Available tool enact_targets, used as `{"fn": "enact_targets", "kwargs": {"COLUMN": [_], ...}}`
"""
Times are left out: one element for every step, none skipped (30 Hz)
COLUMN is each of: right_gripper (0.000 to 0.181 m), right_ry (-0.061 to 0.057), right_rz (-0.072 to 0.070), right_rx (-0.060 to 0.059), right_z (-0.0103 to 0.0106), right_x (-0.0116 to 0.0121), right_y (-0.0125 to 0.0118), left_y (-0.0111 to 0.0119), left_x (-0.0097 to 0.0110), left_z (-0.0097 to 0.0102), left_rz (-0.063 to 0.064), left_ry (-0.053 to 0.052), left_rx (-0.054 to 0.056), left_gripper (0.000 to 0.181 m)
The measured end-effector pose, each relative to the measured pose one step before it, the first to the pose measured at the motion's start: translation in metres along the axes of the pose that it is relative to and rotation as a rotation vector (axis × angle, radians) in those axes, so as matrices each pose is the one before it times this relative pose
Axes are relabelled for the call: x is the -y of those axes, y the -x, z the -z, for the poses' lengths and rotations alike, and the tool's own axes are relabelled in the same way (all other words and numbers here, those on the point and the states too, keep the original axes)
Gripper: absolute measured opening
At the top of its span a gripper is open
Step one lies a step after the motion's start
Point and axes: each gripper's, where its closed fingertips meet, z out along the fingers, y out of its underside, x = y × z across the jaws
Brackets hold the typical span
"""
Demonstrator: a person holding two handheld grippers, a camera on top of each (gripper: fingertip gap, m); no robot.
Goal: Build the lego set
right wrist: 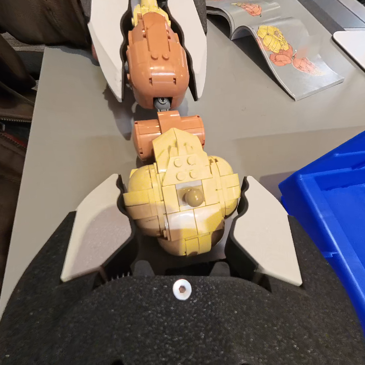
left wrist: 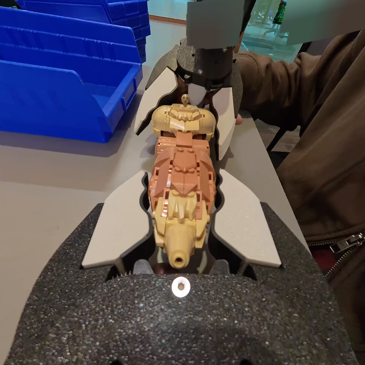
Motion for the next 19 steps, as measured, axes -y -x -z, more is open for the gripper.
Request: {"fn": "enact_targets", "kwargs": {"right_gripper": [0.113,0.113,0.113,0.114,0.114,0.114,0.114,0.114,0.114,0.114,0.115,0.115,0.116,0.117,0.117,0.117,0.118,0.119,0.119], "right_ry": [0.0050,0.0059,0.0052,0.0002,-0.0031,-0.0047,-0.0016,-0.0001,-0.0027,0.0022,0.0015,0.0064,0.0129,0.0166,0.0101,0.0122,0.0116,0.0105,0.0116], "right_rz": [-0.0012,-0.0035,-0.0031,-0.0028,-0.0025,-0.0042,-0.0043,-0.0026,-0.0028,-0.0053,0.0006,0.0033,0.0044,0.0040,-0.0026,-0.0047,-0.0063,-0.0067,-0.0079], "right_rx": [0.0028,0.0030,0.0032,0.0029,0.0024,-0.0005,-0.0012,0.0013,0.0018,-0.0006,-0.0022,-0.0038,-0.0045,-0.0026,0.0022,0.0035,0.0048,0.0052,0.0067], "right_z": [-0.00002,-0.00001,0.00002,0.00010,0.00007,0.00011,0.00026,0.00043,0.00033,0.00008,-0.00021,-0.00036,-0.00048,-0.00073,-0.00010,-0.00019,-0.00027,-0.00039,-0.00040], "right_x": [-0.00031,-0.00054,-0.00049,-0.00025,0.00007,0.00003,-0.00007,-0.00005,0.00059,-0.00015,-0.00023,-0.00062,-0.00140,-0.00160,-0.00059,-0.00106,-0.00094,-0.00100,-0.00130], "right_y": [0.00011,0.00000,0.00003,0.00013,0.00026,-0.00011,-0.00019,0.00018,0.00021,-0.00042,-0.00053,-0.00061,-0.00056,-0.00017,0.00023,0.00023,0.00037,0.00049,0.00069], "left_y": [-0.00006,0.00021,0.00026,0.00055,0.00139,0.00066,0.00018,0.00043,-0.00017,-0.00063,-0.00016,-0.00032,-0.00033,-0.00042,0.00029,0.00002,-0.00010,0.00004,-0.00014], "left_x": [0.00033,0.00050,0.00031,0.00026,0.00073,0.00242,0.00161,-0.00075,-0.00178,-0.00082,0.00033,0.00017,0.00002,-0.00013,-0.00016,-0.00051,-0.00025,0.00014,0.00007], "left_z": [-0.00001,-0.00009,-0.00015,0.00000,0.00024,0.00052,0.00008,-0.00091,-0.00125,-0.00091,-0.00045,-0.00045,-0.00035,-0.00037,0.00008,-0.00005,0.00009,0.00006,0.00006], "left_rz": [-0.0118,-0.0076,0.0009,0.0039,0.0051,-0.0043,-0.0032,-0.0040,-0.0004,0.0051,0.0064,0.0013,-0.0017,-0.0021,-0.0010,-0.0011,-0.0068,-0.0110,-0.0095], "left_ry": [0.0017,-0.0032,-0.0063,-0.0100,-0.0050,-0.0177,-0.0107,0.0062,0.0154,0.0071,-0.0011,0.0000,0.0009,0.0024,0.0026,0.0062,0.0056,0.0045,0.0053], "left_rx": [0.0030,0.0037,0.0005,0.0009,0.0076,0.0043,0.0034,0.0068,0.0004,-0.0057,-0.0030,-0.0027,-0.0028,-0.0038,-0.0012,-0.0009,0.0013,0.0062,0.0060], "left_gripper": [0.065,0.065,0.064,0.064,0.064,0.064,0.064,0.064,0.064,0.064,0.064,0.064,0.064,0.064,0.064,0.064,0.064,0.064,0.064]}}
